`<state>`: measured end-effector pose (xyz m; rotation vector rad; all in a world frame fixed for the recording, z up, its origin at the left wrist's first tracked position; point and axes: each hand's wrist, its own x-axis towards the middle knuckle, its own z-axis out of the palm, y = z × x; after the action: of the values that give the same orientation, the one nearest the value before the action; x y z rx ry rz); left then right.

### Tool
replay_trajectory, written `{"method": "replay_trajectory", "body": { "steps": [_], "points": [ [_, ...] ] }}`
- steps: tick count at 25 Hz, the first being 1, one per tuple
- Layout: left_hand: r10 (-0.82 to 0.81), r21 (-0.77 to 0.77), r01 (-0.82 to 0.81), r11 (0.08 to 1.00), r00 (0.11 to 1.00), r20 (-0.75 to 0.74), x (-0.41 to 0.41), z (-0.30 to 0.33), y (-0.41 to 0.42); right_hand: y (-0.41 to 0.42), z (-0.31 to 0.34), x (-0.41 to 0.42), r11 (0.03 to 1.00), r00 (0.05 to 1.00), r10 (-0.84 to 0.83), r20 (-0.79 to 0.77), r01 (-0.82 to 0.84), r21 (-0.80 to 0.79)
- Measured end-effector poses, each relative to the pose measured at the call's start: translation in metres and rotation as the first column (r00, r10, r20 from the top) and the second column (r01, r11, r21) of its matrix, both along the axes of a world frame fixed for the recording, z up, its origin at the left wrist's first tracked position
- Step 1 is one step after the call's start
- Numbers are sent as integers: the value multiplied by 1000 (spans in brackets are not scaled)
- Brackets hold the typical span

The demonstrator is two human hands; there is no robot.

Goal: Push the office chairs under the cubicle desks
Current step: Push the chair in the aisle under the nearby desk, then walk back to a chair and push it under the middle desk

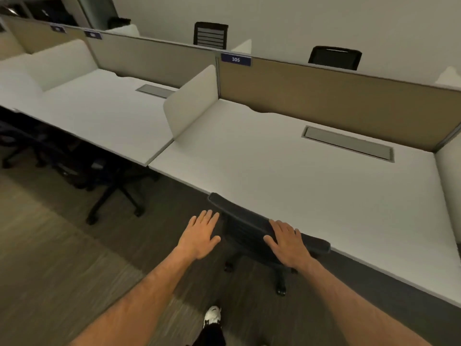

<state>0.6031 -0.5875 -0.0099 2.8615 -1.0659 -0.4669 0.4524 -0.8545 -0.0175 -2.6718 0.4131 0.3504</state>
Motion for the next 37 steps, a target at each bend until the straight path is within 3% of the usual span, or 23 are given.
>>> {"method": "replay_trajectory", "body": {
  "steps": [5, 13, 19, 29, 37],
  "points": [
    [318, -61, -323, 945, 945, -71, -50, -8, 90, 79, 3, 39, 962, 961, 252, 111, -261, 78],
    [663, -170, -669, 723, 742, -97, -99, 2, 244, 238, 12, 97, 797, 805, 565, 182, -590, 130],
    [783, -294, -766, 572, 617, -84, -89, 14, 355, 372, 24, 147, 650, 660, 706, 255, -748, 134],
    [849, -426, -766, 481, 528, 8, -30, 72, 534, 589, 72, 236, 489, 483, 777, 403, -867, 95],
    [906, -410, -834, 369, 421, -40, -6, 45, 633, 724, 43, 286, 340, 340, 871, 354, -938, 64]
  ]
}}
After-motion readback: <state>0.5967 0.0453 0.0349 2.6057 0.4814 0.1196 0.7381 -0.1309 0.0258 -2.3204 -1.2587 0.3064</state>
